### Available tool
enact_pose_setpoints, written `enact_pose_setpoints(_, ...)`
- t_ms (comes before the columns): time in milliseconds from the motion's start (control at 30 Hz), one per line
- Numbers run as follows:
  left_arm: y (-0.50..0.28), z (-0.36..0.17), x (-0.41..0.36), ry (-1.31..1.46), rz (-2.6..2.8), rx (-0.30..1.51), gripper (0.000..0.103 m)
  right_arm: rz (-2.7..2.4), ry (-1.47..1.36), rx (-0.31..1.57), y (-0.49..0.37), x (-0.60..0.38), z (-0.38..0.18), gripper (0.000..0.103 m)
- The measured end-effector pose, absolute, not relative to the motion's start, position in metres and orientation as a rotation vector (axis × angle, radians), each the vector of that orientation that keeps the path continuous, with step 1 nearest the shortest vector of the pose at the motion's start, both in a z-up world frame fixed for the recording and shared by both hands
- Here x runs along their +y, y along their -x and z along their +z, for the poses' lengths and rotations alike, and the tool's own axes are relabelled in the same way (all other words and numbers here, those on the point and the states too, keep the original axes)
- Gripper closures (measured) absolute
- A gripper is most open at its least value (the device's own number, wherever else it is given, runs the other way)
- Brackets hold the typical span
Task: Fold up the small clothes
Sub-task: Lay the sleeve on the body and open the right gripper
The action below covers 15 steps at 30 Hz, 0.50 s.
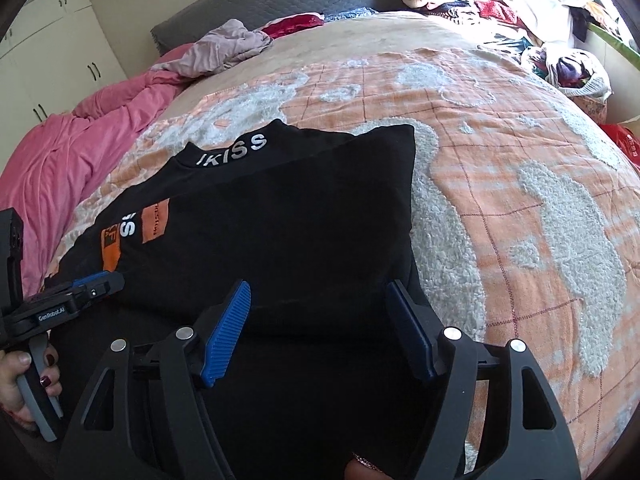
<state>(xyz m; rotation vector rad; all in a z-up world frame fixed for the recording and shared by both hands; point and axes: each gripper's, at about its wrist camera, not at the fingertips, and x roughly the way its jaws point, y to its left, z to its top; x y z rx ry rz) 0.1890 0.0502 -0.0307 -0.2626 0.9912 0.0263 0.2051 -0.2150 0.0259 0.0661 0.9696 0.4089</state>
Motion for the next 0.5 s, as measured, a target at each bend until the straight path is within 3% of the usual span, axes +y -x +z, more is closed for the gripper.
enact_pose_setpoints(267, -0.187, -0.027, 0.055, 0.306, 0.003, 0.976, 0.059, 0.418, -0.031, 0.959, -0.202, -0.211, 0.025, 0.027)
enact_pose_setpoints(333, -0.184, -0.023, 0.057, 0.33, -0.01, 0.967, 0.052, 0.421, -0.035, 0.955, -0.202, -0.211, 0.026, 0.026)
enact_pose_setpoints(500, -0.178, -0.015, 0.057, 0.333, -0.015, 0.951, 0.048, 0.426, -0.023, 0.937, -0.199, -0.209, 0.028, 0.022)
